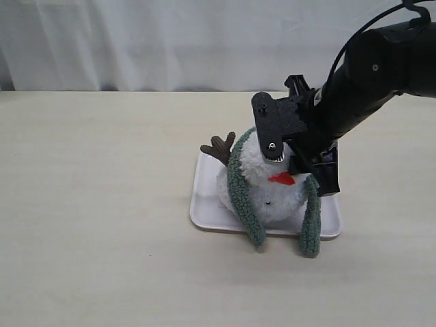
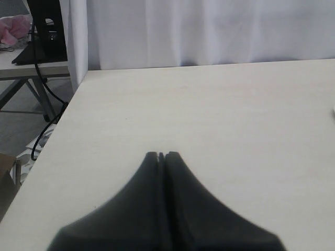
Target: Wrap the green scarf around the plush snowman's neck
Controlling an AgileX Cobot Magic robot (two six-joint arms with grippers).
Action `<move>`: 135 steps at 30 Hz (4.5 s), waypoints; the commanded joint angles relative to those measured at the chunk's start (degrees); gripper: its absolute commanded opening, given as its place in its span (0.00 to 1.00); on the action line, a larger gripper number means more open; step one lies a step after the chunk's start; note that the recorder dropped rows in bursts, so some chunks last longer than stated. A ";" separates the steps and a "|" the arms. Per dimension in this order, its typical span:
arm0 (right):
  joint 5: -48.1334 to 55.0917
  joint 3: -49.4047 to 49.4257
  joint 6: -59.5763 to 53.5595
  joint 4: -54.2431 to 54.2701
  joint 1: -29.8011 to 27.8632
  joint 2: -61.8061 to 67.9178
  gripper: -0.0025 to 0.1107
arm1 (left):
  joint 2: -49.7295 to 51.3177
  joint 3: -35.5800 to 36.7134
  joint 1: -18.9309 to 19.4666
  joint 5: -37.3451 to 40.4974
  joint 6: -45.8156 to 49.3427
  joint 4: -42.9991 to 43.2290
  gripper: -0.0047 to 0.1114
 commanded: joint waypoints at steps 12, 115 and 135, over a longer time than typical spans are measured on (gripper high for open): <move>-1.08 -0.15 6.01 -0.28 -0.12 -0.37 0.70 | -0.13 0.11 0.00 -0.65 -0.01 0.06 0.04; 11.36 -0.15 57.96 10.19 -0.12 -50.43 0.06 | -0.13 0.11 0.00 -0.65 -0.01 0.06 0.04; -0.33 0.19 62.42 10.19 -0.12 -80.06 0.06 | -0.13 0.11 0.00 -0.65 -0.01 0.06 0.04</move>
